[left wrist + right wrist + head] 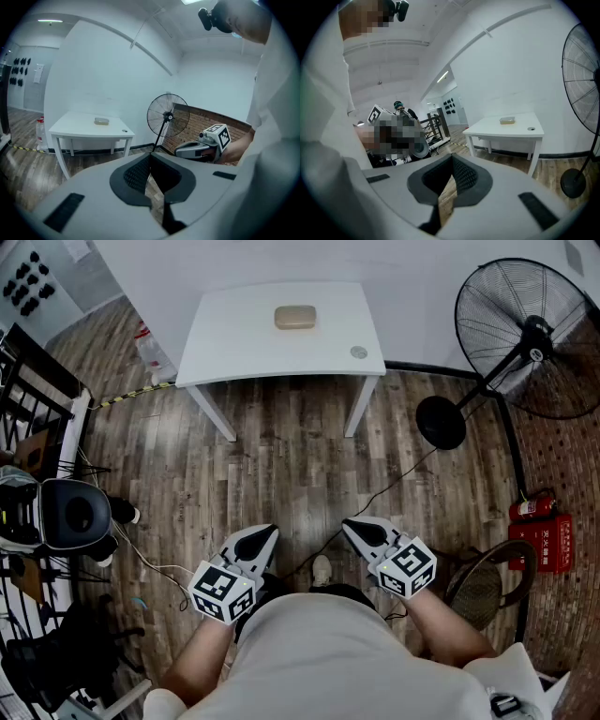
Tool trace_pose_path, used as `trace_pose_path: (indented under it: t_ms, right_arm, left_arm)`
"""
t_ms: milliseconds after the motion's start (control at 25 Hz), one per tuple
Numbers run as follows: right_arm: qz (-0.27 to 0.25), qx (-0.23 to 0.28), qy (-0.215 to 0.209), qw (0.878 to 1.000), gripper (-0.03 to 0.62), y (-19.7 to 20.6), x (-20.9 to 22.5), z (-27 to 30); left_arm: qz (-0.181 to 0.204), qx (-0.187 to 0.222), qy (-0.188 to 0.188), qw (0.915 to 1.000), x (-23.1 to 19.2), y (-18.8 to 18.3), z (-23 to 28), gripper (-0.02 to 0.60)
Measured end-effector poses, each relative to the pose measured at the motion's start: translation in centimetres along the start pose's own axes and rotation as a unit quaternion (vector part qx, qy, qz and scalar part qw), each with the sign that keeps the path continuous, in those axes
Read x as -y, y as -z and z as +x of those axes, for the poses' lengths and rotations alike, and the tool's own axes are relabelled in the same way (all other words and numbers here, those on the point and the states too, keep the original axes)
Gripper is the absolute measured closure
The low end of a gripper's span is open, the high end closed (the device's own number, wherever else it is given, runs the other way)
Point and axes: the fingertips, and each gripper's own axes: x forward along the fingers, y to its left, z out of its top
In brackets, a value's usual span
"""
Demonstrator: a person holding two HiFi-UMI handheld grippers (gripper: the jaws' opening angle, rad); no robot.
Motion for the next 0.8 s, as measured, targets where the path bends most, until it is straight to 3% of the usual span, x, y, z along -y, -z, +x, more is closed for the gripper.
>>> trace_pose_path:
  t_ms: [240,400,680,800]
  right_arm:
    - [0.007,0.008,0.017,1.0,0.591,-2.0,5.1,2.2]
    - [0.012,-0.003,0.031,0.999,0.59,-3.2,7.7,6.1]
    - [0.025,-0.018,0.097,0.995,0.586,-7.0,12.6,12.7]
    - [0.021,-0.015,0.13,0.991,0.577,-10.2,15.1,15.7]
  left_arm:
    - [0.0,0.004,-0.001,1.0,-2.2,-2.3,3.9,0.565]
    - [-0.001,0.0,0.011,0.9999,-6.8,-3.4,6.3,0.565]
    - [-0.002,0.01,0.073,0.9973,-16.1,-8.5,11.7,0.565]
    - [0.021,0.001,0.102,0.9945,-19.9,-11.2,13.2,0.563]
